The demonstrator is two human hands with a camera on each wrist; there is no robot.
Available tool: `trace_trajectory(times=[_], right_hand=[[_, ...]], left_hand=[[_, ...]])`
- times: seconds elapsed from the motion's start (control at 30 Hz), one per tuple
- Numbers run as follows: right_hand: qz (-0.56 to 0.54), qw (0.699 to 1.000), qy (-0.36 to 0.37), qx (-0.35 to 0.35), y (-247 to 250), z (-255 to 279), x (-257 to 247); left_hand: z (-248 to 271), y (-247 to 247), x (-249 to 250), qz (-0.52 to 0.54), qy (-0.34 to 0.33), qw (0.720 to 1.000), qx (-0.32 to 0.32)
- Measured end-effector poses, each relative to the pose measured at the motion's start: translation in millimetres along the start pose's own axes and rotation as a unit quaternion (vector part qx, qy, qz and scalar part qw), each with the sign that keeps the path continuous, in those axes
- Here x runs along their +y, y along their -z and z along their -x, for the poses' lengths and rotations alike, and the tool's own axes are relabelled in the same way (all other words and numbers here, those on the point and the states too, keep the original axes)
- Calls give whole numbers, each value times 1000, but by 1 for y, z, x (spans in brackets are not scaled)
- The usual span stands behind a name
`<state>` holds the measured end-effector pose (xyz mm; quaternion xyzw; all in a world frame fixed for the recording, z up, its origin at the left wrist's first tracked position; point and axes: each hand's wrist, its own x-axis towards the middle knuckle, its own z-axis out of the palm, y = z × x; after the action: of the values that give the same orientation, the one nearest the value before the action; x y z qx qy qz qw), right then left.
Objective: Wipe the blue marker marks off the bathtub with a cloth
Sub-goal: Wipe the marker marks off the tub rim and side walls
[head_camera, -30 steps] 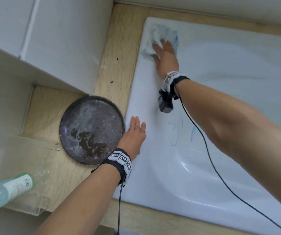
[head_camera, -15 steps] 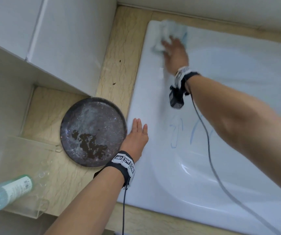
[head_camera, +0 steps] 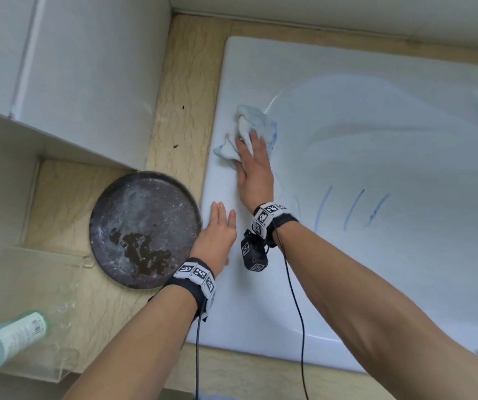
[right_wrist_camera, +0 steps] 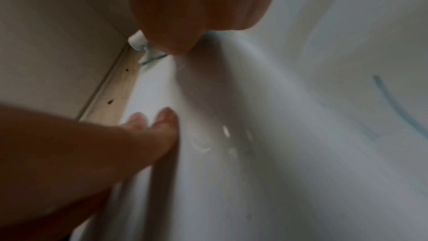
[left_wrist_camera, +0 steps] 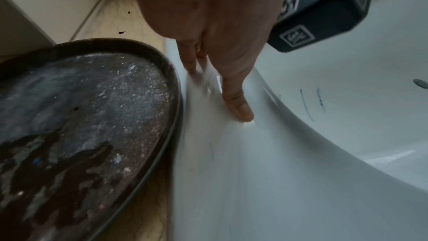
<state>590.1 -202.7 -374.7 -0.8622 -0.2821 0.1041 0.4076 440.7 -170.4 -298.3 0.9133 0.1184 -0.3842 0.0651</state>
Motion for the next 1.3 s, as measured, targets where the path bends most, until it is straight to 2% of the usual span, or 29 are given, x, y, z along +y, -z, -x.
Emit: trace_trajectory(times=[0.13, 0.27, 0.37, 0.43, 0.5, 0.6, 0.7, 0.77, 0.83, 0.9, 1.0, 1.07, 1.17, 1.3], right_hand=[[-10, 1000, -5, 0, 2, -2, 2], [-32, 999, -27, 3, 8, 2, 3], [-56, 995, -77, 16, 21, 16, 12], [-91, 986, -139, 21, 34, 28, 24], [-164, 956, -241, 3, 53, 36, 41], [-320, 881, -346, -25, 89, 31, 73], [-399, 839, -370, 18, 116, 6, 101], [-420, 829, -364, 67, 120, -20, 117], [-408, 832, -363, 93, 109, -44, 134], [-374, 846, -372, 82, 85, -61, 147], [-299, 882, -363, 33, 56, -61, 111], [-253, 908, -333, 17, 44, -44, 79], [-238, 931, -274, 37, 38, -1, 56], [-219, 959, -179, -11, 36, 53, 62]], left_hand=[[3, 2, -5, 25, -6, 1000, -8], [-3, 21, -9, 55, 13, 997, 49], [-15, 43, -10, 55, 46, 994, 87], [-30, 54, -10, 43, 55, 994, 89], [-44, 62, -9, 39, 52, 995, 73], [-61, 65, -8, 48, 52, 996, 45], [-68, 61, -7, 40, 53, 997, 31], [-69, 60, -7, 52, 54, 997, 31], [-69, 61, -7, 67, 53, 996, 30], [-69, 62, -6, 71, 52, 996, 27], [-69, 63, -6, 82, 46, 995, 25], [-69, 64, -8, 90, 37, 995, 24], [-68, 64, -9, 101, 35, 994, 25], [-68, 66, -7, 109, 36, 993, 21]])
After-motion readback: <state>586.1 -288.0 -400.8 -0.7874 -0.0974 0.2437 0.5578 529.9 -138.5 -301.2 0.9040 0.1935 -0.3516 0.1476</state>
